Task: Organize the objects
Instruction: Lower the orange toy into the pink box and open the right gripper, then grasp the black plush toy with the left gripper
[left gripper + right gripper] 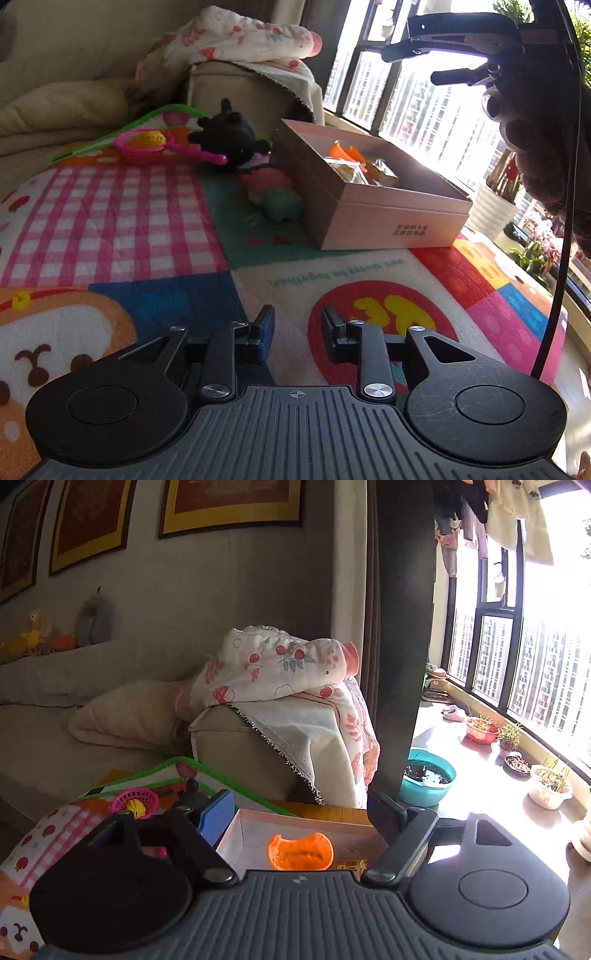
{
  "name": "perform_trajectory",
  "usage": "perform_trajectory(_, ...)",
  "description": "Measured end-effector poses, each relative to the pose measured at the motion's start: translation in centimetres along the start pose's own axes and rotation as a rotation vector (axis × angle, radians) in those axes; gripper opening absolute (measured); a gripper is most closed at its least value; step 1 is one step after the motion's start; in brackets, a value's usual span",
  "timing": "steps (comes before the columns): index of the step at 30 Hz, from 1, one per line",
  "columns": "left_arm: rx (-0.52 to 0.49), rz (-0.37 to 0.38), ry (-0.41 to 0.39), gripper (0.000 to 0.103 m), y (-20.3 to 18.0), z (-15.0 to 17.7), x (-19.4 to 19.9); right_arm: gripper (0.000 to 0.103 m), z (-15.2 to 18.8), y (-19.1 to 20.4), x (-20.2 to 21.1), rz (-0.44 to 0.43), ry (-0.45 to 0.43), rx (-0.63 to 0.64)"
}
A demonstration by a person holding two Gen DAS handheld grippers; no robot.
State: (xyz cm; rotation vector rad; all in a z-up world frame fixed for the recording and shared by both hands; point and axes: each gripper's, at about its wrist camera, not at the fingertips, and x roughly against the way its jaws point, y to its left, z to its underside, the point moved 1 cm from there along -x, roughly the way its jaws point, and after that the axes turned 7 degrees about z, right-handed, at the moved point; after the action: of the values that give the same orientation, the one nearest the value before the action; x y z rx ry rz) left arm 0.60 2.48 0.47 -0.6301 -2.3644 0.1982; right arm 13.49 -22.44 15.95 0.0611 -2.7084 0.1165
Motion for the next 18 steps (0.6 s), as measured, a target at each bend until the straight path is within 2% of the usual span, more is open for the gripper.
perform_trajectory(5,0.054,-0.054,-0.039,0.031,2.8,-2.7,-0.9,0.091,5.0,2.3,1.2,-0.032,-0.016,0.121)
perform_trajectory(7,0.079,-0.069,-0.065,0.031,3.8,-4.1,-1.3,0.1,7.2,2.9,1.8,-0.054,-0.013,0.164)
perform_trajectory(11,0.171,-0.1,-0.112,0.031,6.4,-7.1,-2.4,0.101,11.3,3.6,2.8,-0.105,0.022,0.192)
perform_trajectory(14,0.208,-0.163,-0.17,0.031,8.6,-9.8,-3.2,0.101,13.3,3.7,3.1,-0.136,0.036,0.17)
perform_trajectory(18,0.308,-0.254,-0.242,0.03,12.4,-13.9,-4.4,0.103,14.8,3.8,3.0,-0.105,-0.01,0.168)
